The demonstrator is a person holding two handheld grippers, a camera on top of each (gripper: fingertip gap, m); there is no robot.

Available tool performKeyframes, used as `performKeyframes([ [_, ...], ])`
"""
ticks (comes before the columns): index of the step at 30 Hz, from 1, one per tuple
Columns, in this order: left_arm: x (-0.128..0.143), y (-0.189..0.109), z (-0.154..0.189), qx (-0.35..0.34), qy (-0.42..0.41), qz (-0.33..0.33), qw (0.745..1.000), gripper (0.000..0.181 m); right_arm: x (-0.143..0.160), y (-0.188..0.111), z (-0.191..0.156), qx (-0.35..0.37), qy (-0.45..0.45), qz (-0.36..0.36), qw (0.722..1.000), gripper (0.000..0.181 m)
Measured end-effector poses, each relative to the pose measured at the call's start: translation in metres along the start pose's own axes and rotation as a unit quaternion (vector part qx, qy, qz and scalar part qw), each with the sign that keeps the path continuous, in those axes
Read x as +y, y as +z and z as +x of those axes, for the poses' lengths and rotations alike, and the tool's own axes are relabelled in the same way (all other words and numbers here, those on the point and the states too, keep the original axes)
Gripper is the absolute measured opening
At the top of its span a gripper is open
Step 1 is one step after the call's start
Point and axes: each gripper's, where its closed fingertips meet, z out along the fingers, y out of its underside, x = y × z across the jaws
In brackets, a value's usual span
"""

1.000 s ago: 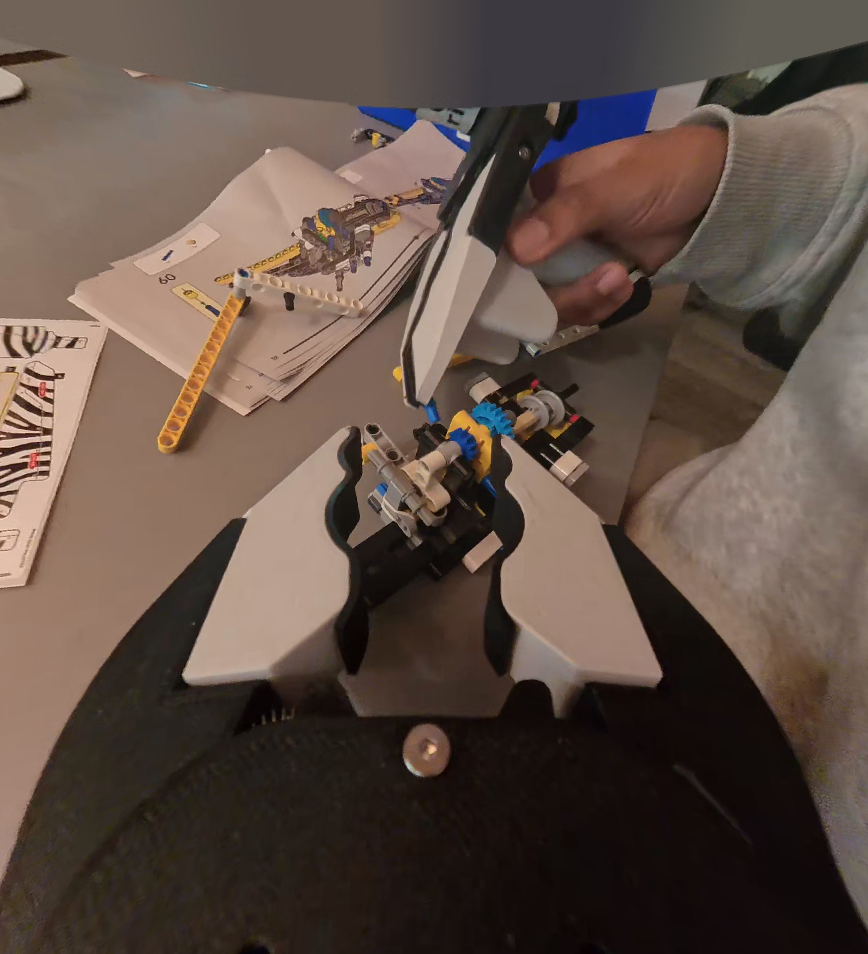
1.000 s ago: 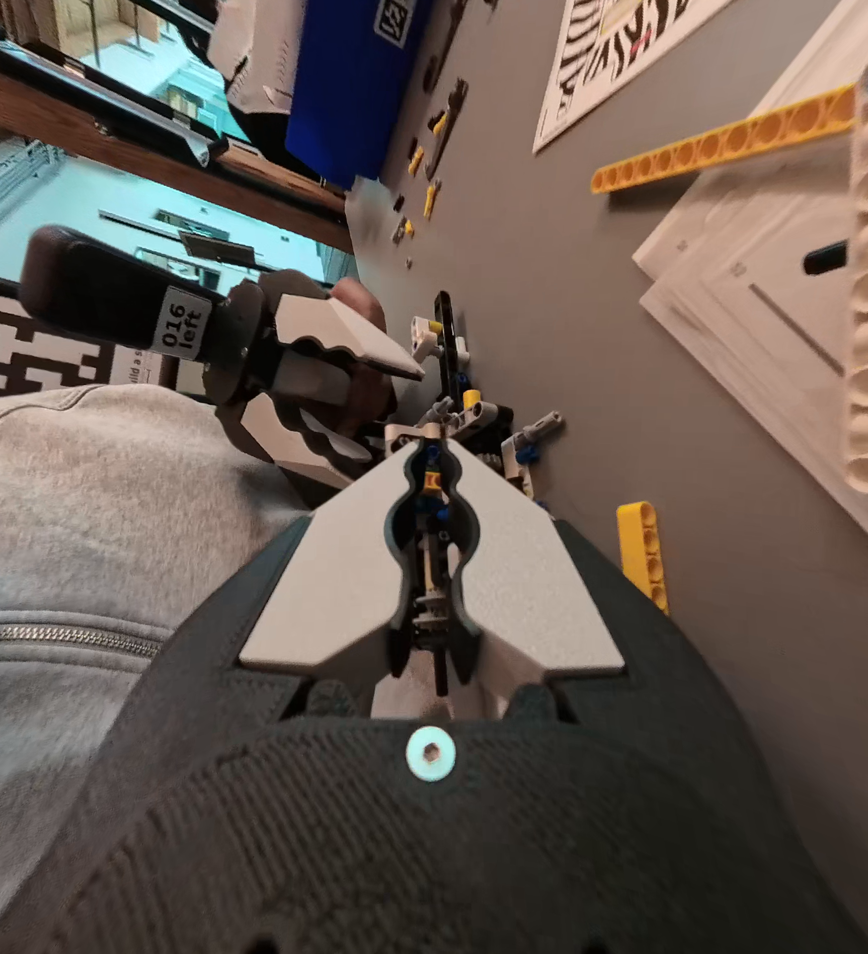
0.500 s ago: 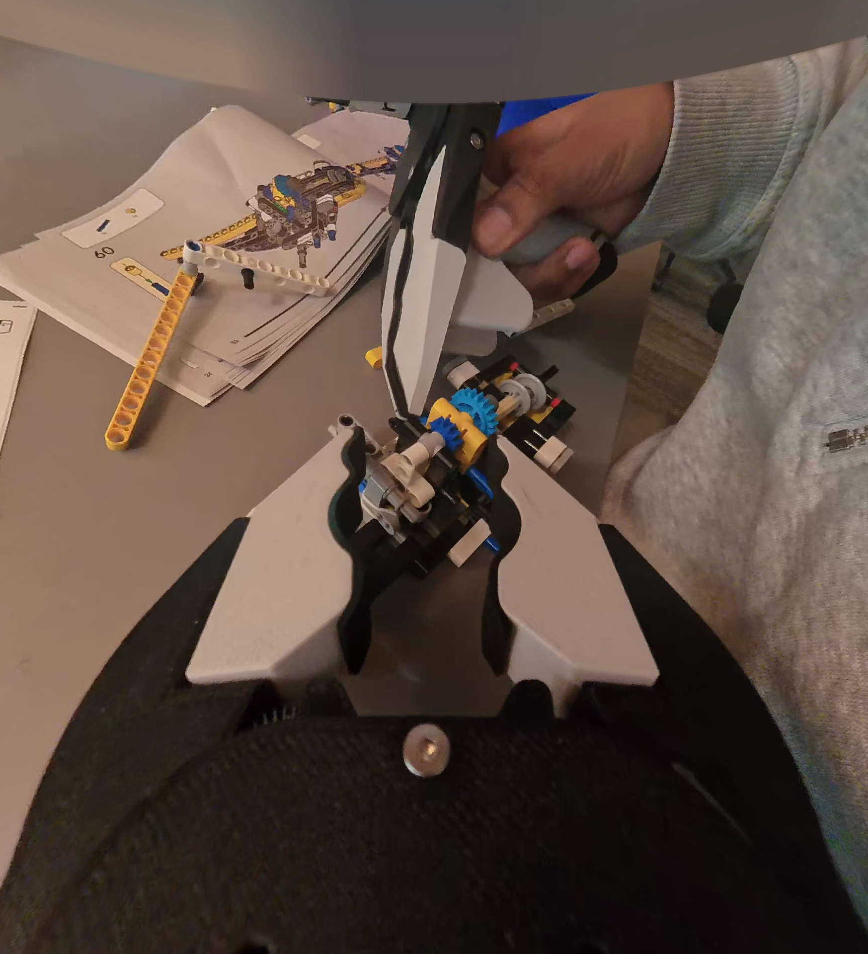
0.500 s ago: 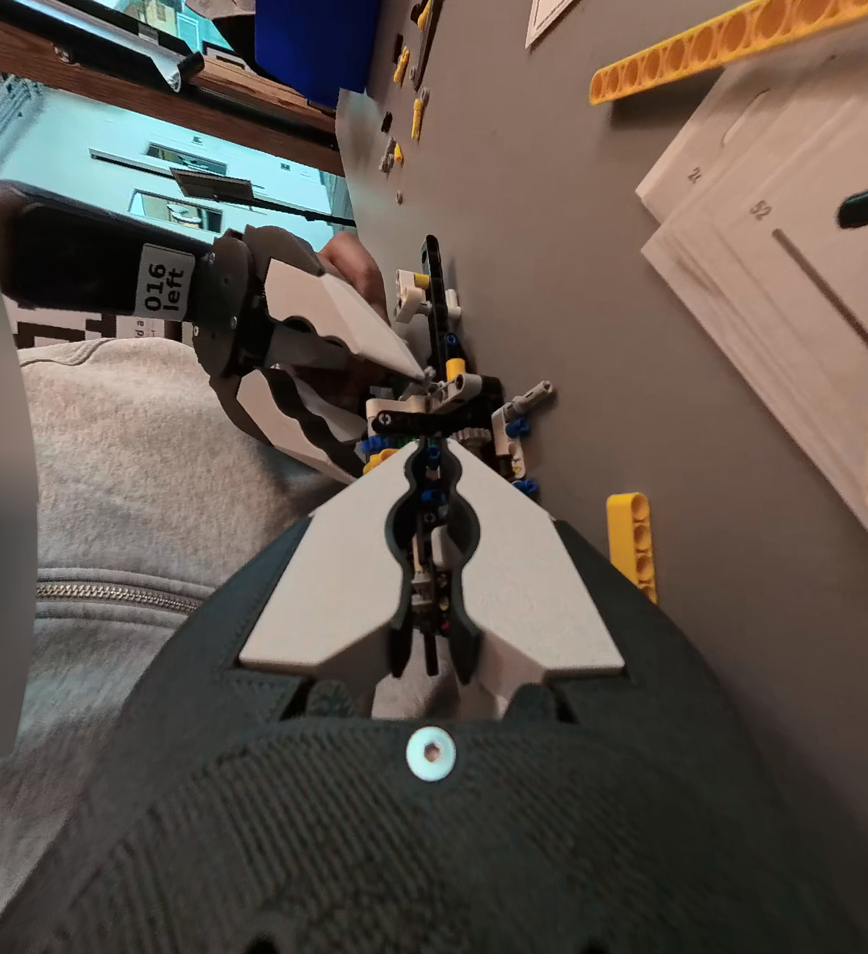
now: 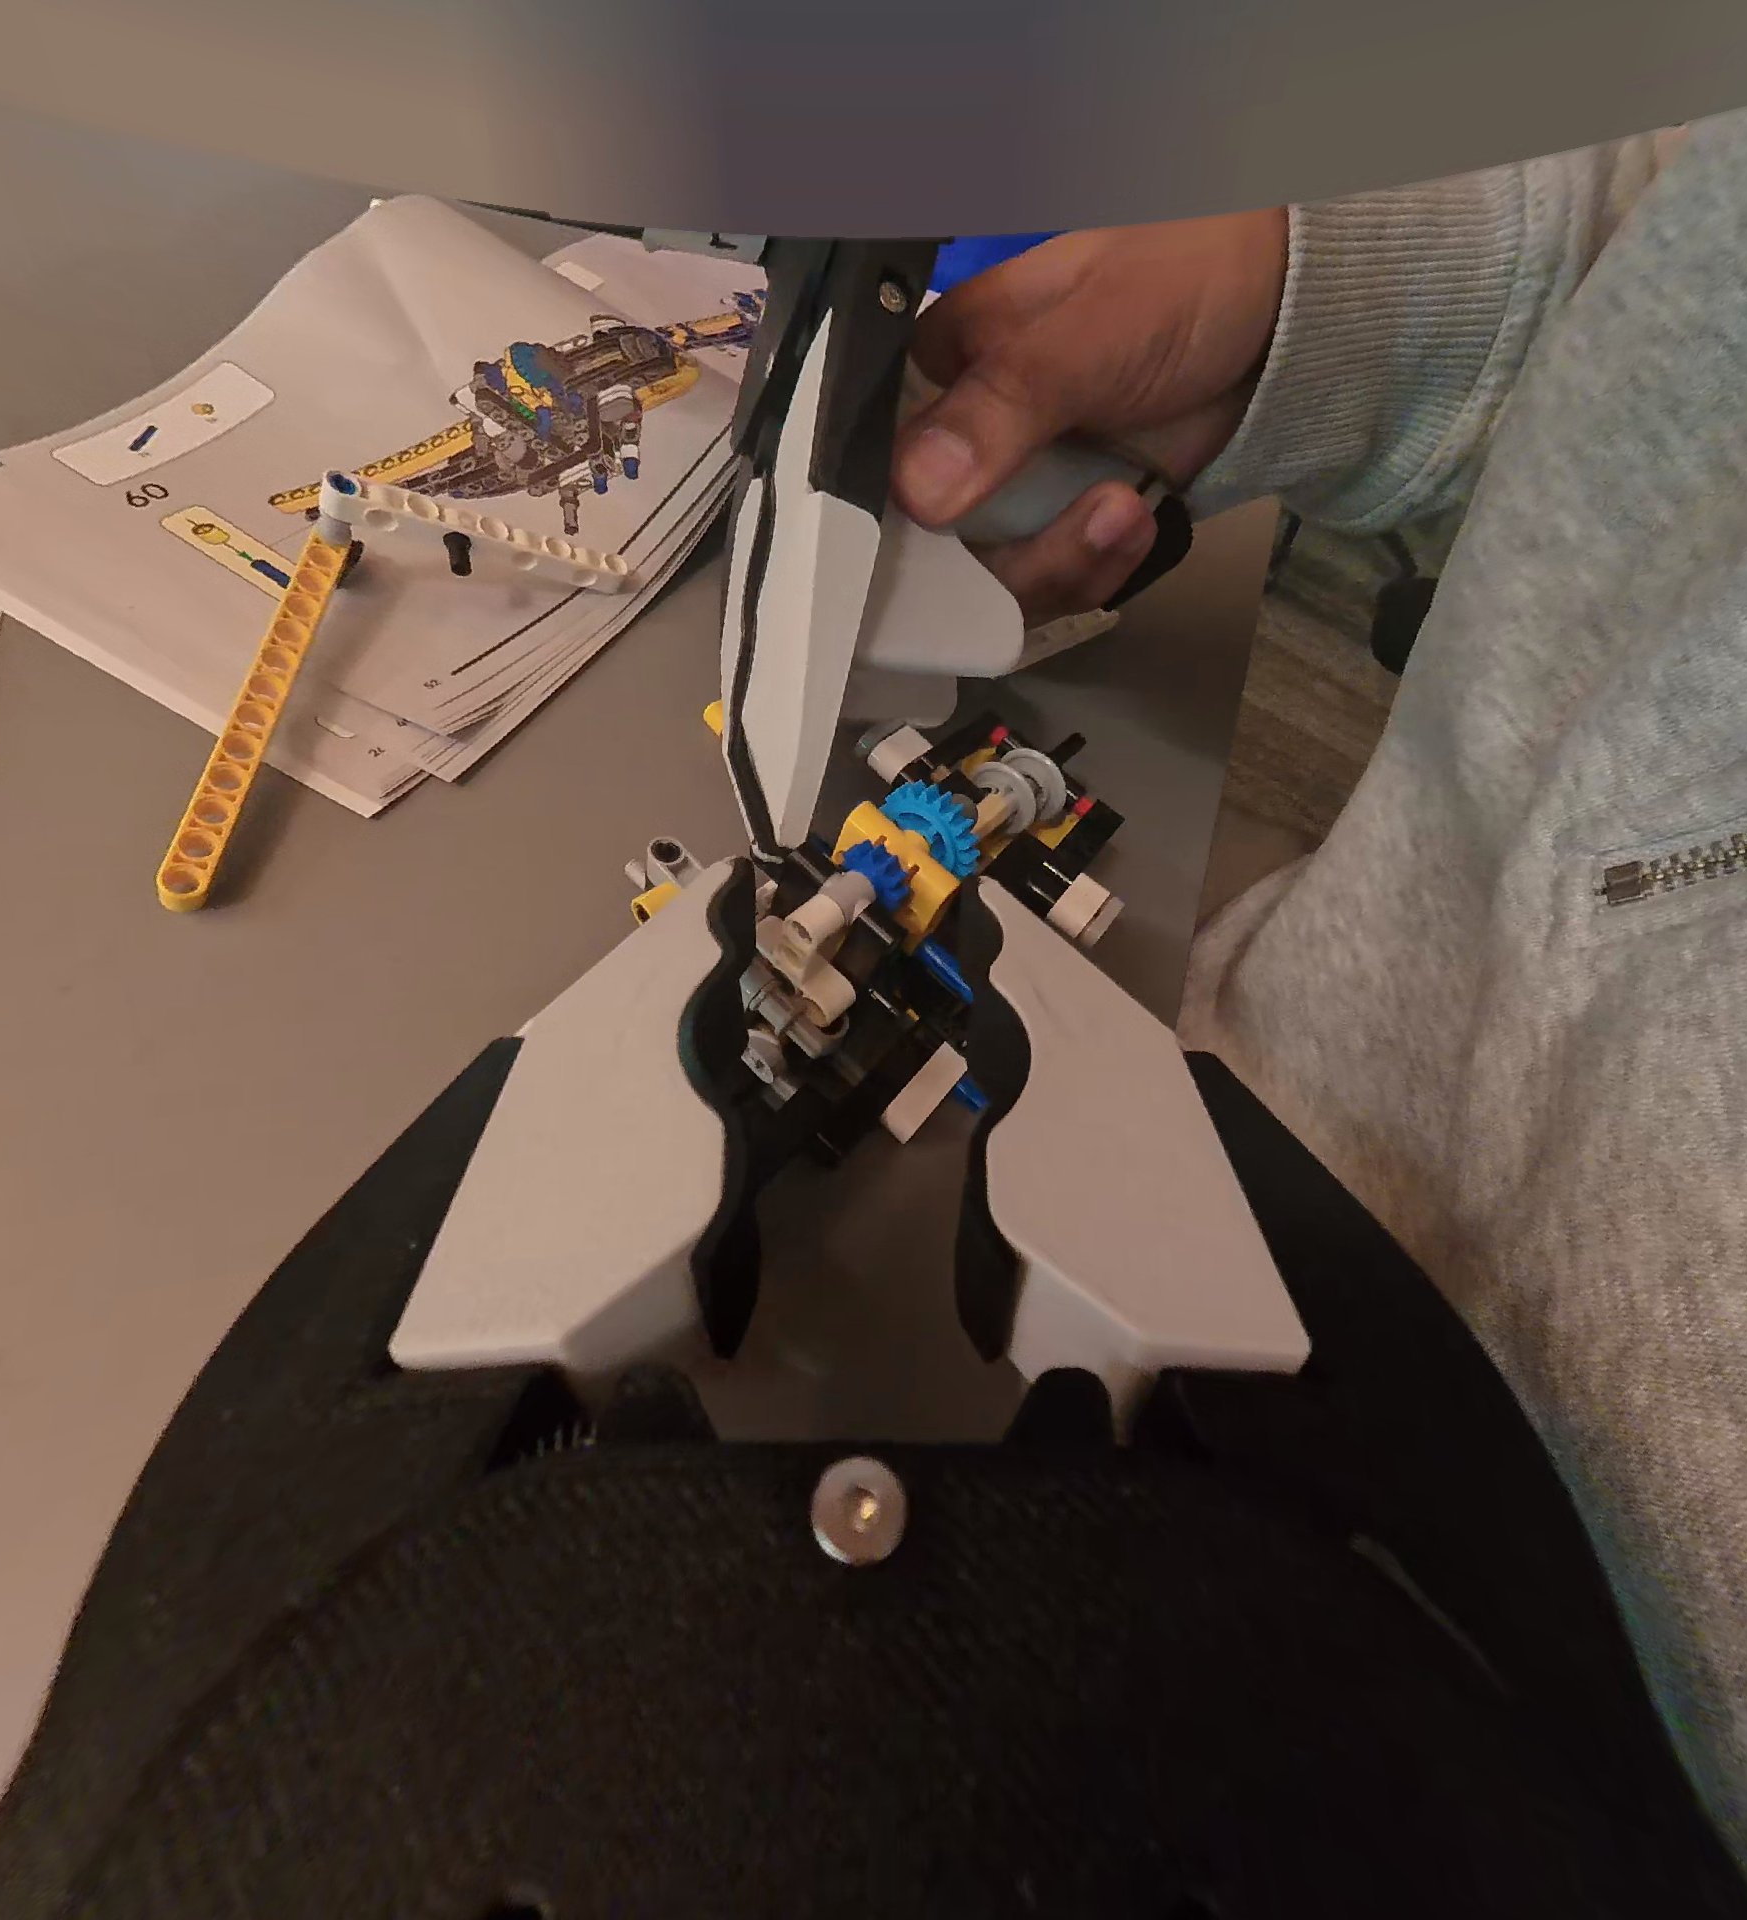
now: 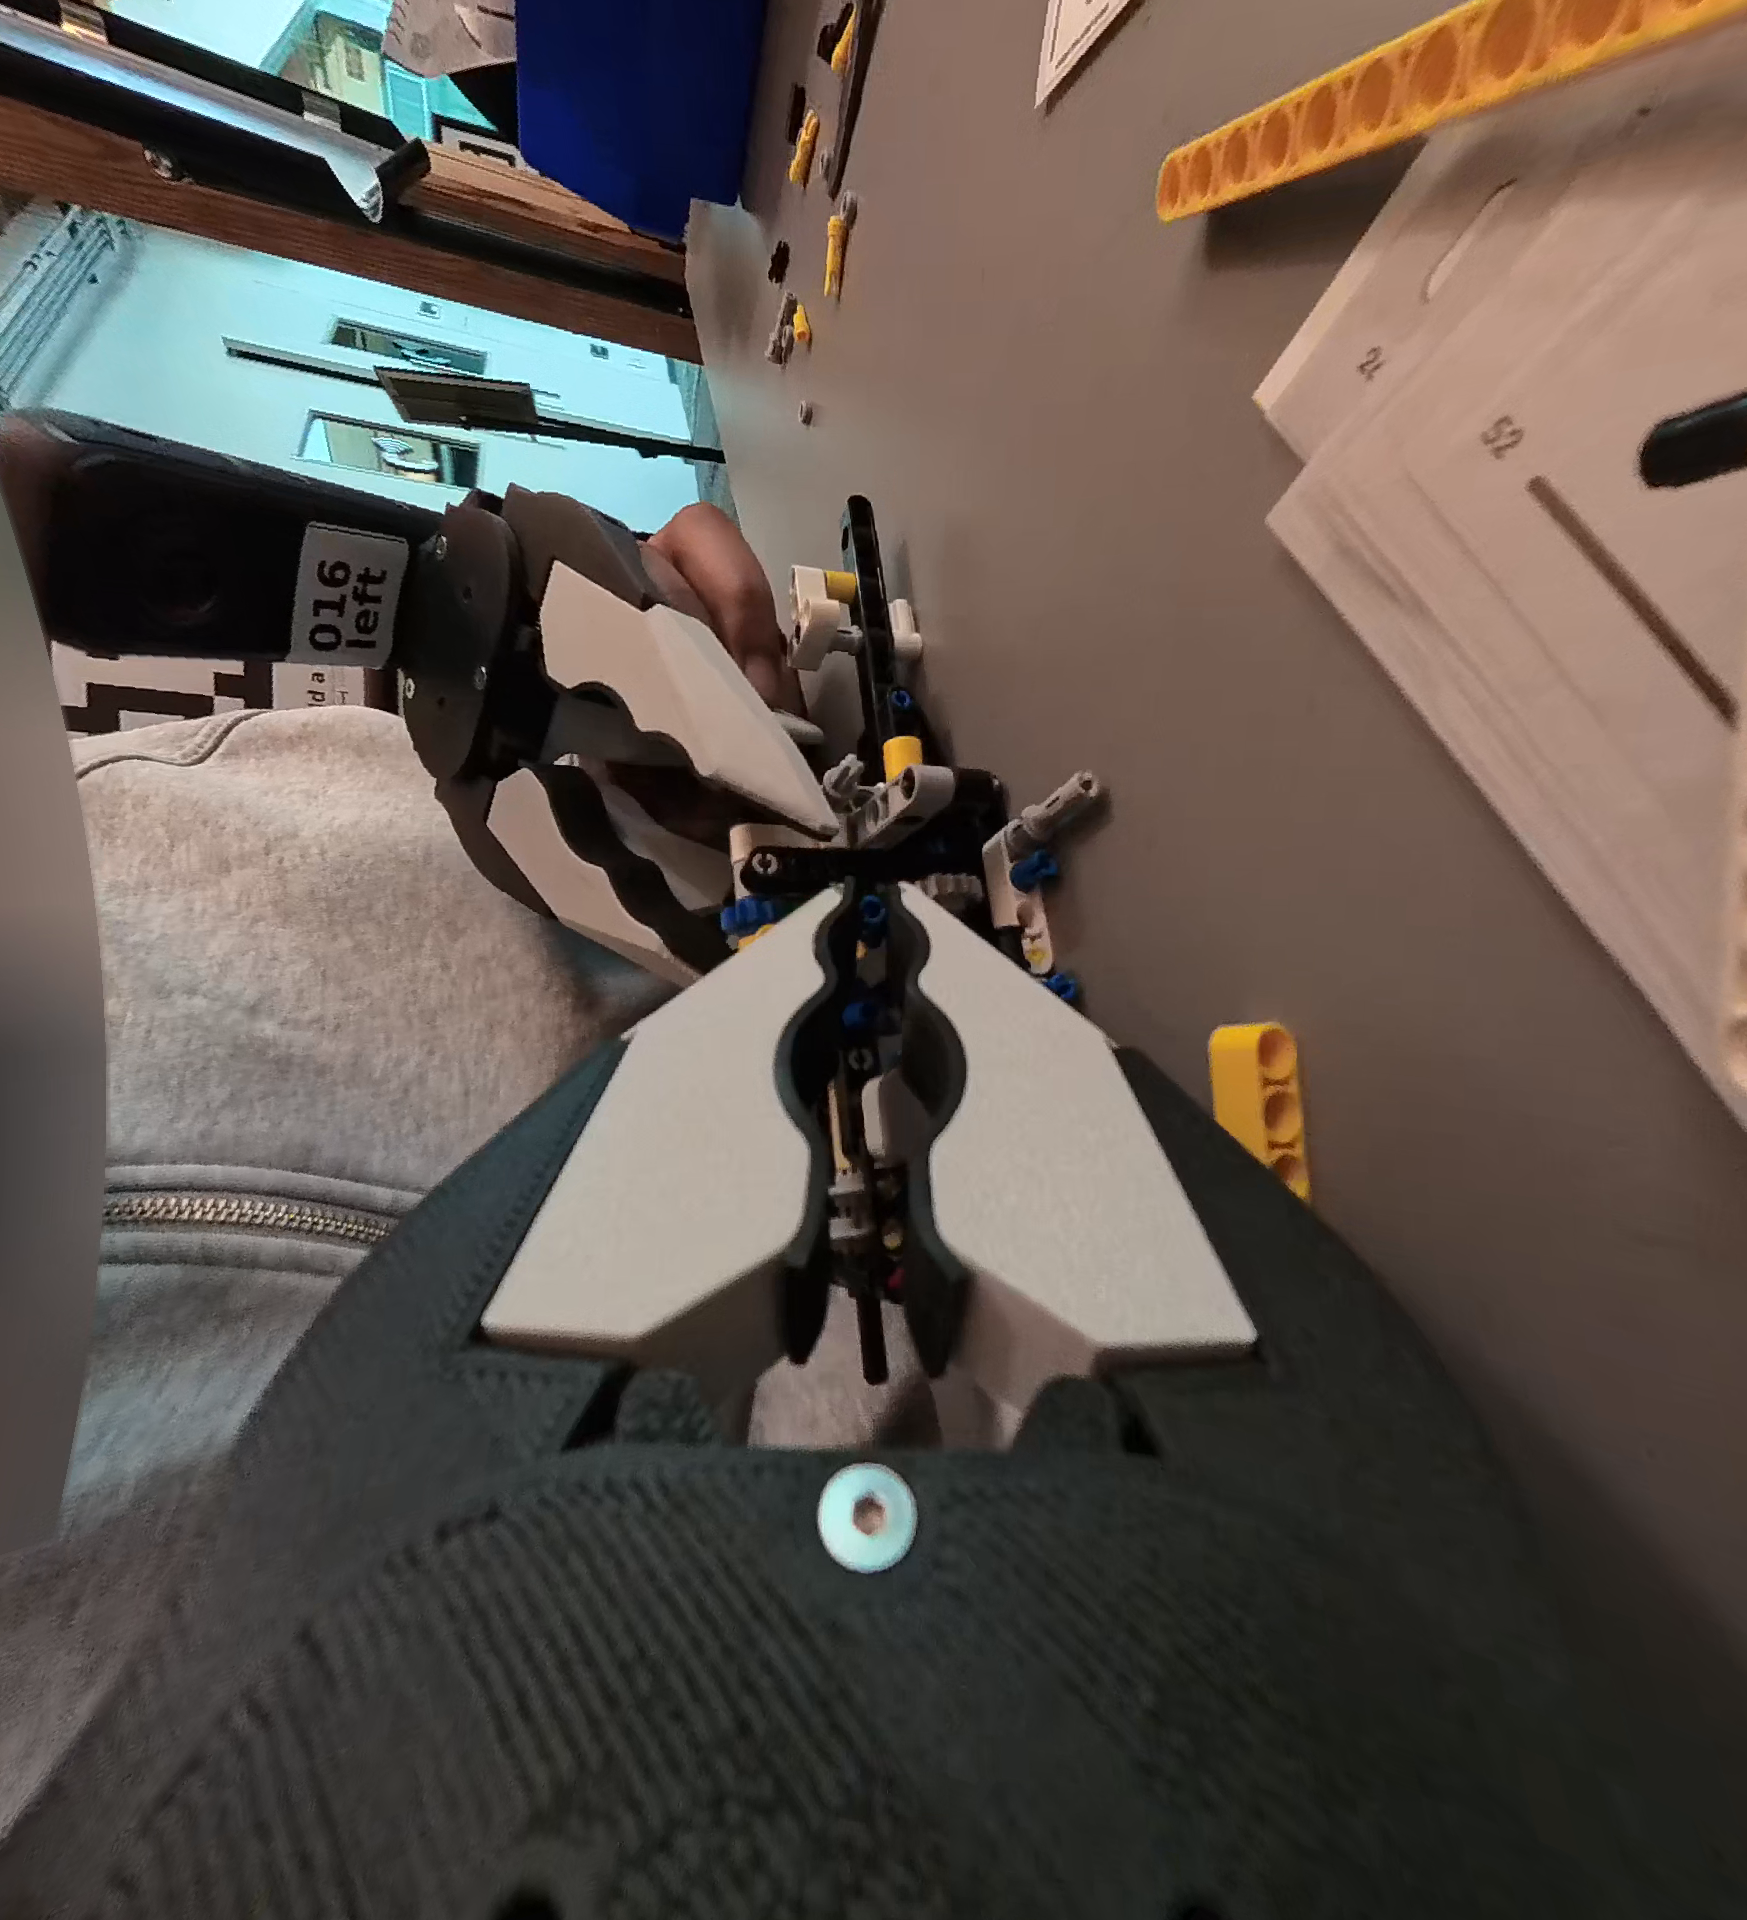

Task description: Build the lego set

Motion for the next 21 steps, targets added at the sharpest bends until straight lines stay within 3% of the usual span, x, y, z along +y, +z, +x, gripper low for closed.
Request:
performKeyframes([
  [21, 0.0023, -0.0018, 0.0001, 0.018, -0.023, -0.006, 1.0, 0.039, 0.0048, 0.0013, -0.0031, -0.037, 0.04, -0.026, 0.998, 0.001],
])
